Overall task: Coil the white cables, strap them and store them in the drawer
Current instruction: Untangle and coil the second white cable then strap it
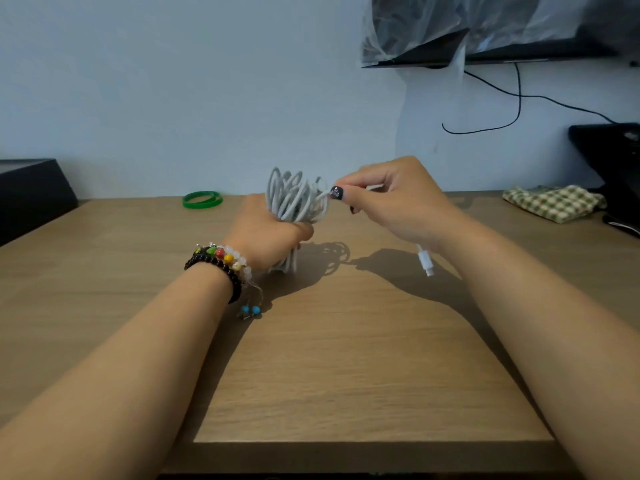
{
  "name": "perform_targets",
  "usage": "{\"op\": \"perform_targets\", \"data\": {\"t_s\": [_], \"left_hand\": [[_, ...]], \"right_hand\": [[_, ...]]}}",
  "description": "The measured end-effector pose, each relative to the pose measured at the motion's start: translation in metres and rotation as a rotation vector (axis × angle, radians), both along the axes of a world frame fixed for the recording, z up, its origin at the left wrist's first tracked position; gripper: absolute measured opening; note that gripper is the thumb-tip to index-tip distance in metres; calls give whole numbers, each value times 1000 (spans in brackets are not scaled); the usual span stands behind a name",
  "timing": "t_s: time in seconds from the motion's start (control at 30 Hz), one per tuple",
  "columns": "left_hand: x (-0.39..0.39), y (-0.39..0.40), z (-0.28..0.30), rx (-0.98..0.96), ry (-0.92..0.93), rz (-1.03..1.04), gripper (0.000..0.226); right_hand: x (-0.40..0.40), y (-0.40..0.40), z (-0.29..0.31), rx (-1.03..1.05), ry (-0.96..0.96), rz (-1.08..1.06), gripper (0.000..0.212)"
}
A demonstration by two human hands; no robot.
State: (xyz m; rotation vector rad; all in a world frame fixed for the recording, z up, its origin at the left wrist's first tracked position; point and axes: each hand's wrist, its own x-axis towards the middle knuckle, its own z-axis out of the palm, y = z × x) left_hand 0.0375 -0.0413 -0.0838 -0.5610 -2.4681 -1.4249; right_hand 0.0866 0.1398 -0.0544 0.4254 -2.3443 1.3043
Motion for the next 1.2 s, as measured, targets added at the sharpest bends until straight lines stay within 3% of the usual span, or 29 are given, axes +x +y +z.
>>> {"op": "perform_targets", "data": {"t_s": [0.17,0.23,0.37,0.5,0.7,0.8,1.07,1.2], "left_hand": [[7,-2,5,-66,-123,-243,8],[10,-3,4,-15,-185,-332,13],[6,-6,0,210,-387,-510,20],[4,-5,0,415,-440,-635,13],[2,-4,3,737,-443,-529,9],[1,-4,3,768,-438,-466,6],[2,-6,6,716,-499,-602,43],[4,-6,6,632,-520,-614,31]], "right_hand": [[-5,11,0,112,319,-102,10],[-4,11,1,89,353,-108,6],[-6,10,1,34,309,-114,12],[-6,7,0,18,250,-108,16],[-7,1,-2,-71,112,-127,21],[-4,-7,-5,-126,77,-74,22],[-2,-23,-19,-318,-85,26,19],[-6,-21,-22,-348,-182,-1,8]]}}
